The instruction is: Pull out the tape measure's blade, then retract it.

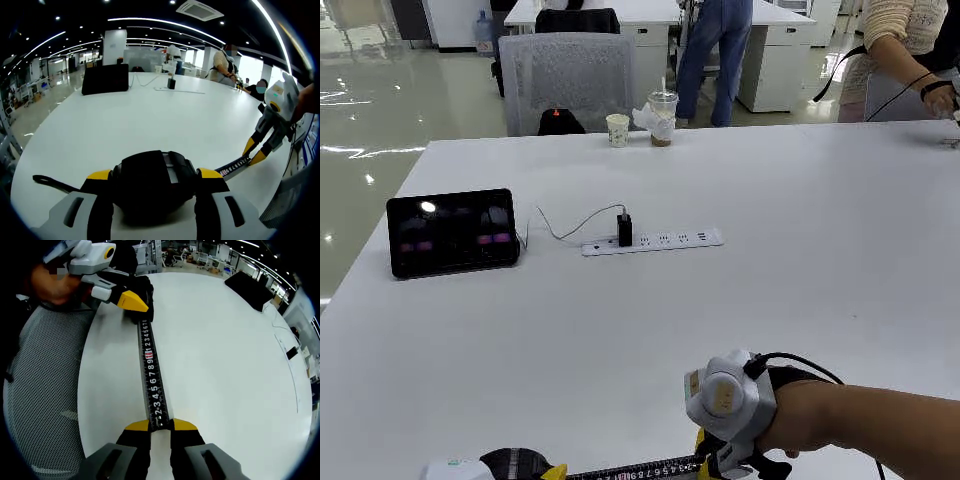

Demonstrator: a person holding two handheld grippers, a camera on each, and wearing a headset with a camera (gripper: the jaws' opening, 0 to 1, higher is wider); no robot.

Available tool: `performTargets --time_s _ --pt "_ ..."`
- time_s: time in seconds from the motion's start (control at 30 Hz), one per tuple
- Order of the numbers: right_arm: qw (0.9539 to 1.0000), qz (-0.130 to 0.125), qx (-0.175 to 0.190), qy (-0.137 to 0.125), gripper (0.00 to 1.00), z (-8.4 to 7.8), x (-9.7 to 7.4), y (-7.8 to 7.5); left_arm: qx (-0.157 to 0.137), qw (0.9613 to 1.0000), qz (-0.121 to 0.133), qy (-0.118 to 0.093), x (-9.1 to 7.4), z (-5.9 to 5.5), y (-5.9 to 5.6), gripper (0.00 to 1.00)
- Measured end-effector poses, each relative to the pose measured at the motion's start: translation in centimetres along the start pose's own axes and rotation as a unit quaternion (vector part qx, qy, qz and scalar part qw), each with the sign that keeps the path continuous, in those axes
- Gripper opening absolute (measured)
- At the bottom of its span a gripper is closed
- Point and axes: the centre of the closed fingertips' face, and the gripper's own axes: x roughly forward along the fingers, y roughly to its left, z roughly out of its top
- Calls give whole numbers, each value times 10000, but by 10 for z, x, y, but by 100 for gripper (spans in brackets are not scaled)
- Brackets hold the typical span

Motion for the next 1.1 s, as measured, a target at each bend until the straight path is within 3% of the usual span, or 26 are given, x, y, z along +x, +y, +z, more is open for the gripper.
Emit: performTargets --time_s 1.1 --pt "9999 57 20 -115 11 13 6 0 -13 10000 -9 4 1 0 0 61"
